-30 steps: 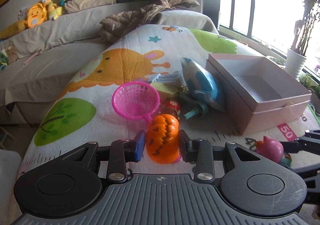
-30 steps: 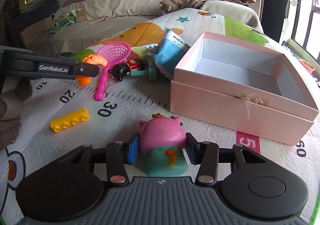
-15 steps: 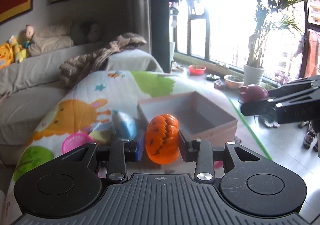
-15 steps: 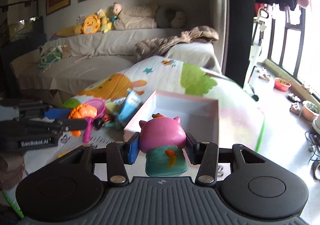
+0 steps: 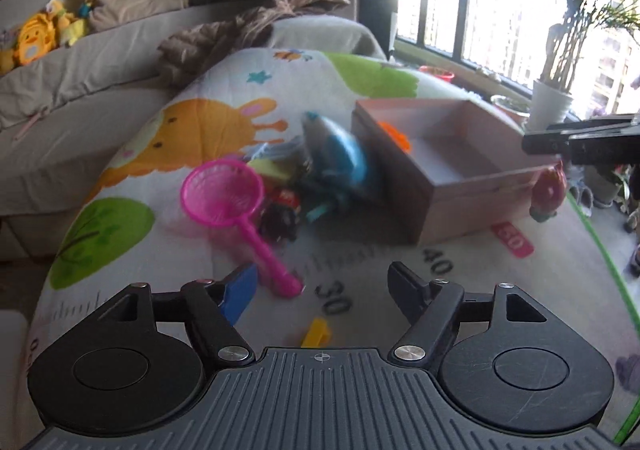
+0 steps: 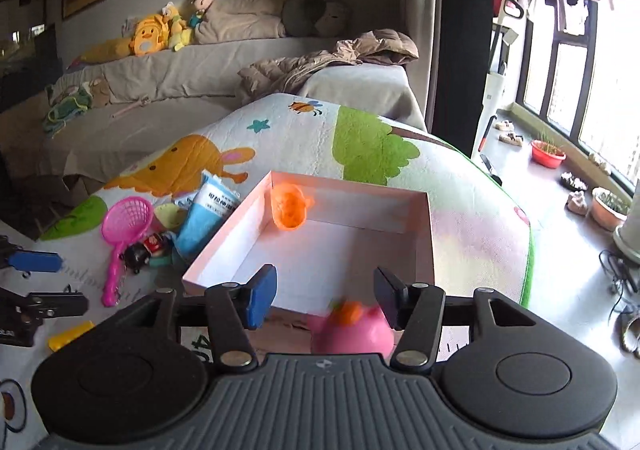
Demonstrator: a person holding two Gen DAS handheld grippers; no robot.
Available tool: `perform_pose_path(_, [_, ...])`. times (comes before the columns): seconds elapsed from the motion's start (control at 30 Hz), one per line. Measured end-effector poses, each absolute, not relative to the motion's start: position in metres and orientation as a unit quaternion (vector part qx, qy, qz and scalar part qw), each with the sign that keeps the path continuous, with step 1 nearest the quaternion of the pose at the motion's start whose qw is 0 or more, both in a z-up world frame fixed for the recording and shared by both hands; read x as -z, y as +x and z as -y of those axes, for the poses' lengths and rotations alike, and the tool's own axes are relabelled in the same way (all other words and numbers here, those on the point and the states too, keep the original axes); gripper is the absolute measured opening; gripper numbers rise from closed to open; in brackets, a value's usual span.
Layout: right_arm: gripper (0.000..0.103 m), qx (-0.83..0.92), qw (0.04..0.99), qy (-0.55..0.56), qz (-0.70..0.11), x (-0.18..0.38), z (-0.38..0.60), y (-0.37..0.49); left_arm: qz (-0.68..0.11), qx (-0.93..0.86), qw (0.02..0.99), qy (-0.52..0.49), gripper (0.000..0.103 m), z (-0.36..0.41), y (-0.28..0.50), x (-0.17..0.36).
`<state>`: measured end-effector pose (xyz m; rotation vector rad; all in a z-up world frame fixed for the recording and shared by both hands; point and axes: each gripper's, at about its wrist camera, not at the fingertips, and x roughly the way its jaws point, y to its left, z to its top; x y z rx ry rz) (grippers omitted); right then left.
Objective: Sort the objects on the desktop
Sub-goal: 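Release the pumpkin into the box with left tool while right tool lowers the pig in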
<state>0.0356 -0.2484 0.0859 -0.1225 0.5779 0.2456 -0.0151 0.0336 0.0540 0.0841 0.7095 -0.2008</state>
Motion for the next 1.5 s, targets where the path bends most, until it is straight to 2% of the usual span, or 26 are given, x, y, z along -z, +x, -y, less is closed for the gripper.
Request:
perform_pose_path(0.13, [0.054,-0.108,0.951,-0.060,-0.284,-0.088,0.248,0.048,-0.358,0.055,0.930,0.056,0.082,-0.047,-0.032,-0.040])
perform_pose_path(0.27, [0.068,-0.087,0.955,-0.022,-0.284,-0.096,0.279,0.036,-0.352,0.066,0.933,0.024,0.088,-0.055,-0.043,-0.044])
perform_pose_path(0.37, [0.080,-0.103,0.944,-0.016,-0.313,-0.082,0.283,0.006,-0.370,0.089,0.925,0.006,0.093,-0.048,-0.043,-0.043])
perform_pose_path(0.4, [0.081,-0.112,0.939,-0.020,-0.325,-0.073,0.280,-0.004,-0.377,0.102,0.920,0.001,0.093,-0.044,-0.043,-0.042])
perform_pose_path(0.53, [0.081,-0.090,0.926,-0.037,-0.365,-0.033,0.266,-0.007,-0.391,0.134,0.911,0.016,0.093,-0.017,-0.045,-0.038])
perform_pose_path(0.6, [0.075,-0.079,0.921,-0.017,-0.382,-0.017,0.267,0.005,-0.396,0.129,0.909,0.025,0.093,-0.007,-0.044,-0.036])
perform_pose_path(0.67, [0.040,-0.083,0.914,-0.014,-0.396,-0.008,0.265,0.015,-0.403,0.115,0.907,0.027,0.093,-0.003,-0.042,-0.034])
perform_pose_path(0.83, [0.038,-0.144,0.912,-0.030,-0.383,-0.035,0.248,0.002,-0.416,0.096,0.904,0.016,0.094,-0.010,-0.038,-0.032])
perform_pose_path(1.07, [0.041,-0.131,0.950,-0.018,-0.284,-0.105,0.254,0.036,-0.407,0.091,0.909,0.016,0.094,-0.012,-0.039,-0.034])
perform_pose_path(1.1, [0.044,-0.128,0.949,-0.017,-0.286,-0.106,0.257,0.049,-0.401,0.087,0.912,0.018,0.095,-0.014,-0.041,-0.035])
perform_pose_path(1.13, [0.053,-0.115,0.951,-0.019,-0.288,-0.106,0.259,0.060,-0.395,0.082,0.915,0.021,0.095,-0.016,-0.043,-0.036])
perform_pose_path(1.27, [0.062,-0.030,0.959,-0.067,-0.272,-0.095,0.271,0.090,-0.368,0.060,0.927,0.037,0.096,-0.032,-0.050,-0.037])
perform_pose_path(1.5, [0.062,-0.010,0.936,-0.013,-0.352,-0.044,0.296,0.126,-0.373,0.031,0.926,0.043,0.096,-0.061,-0.043,-0.029])
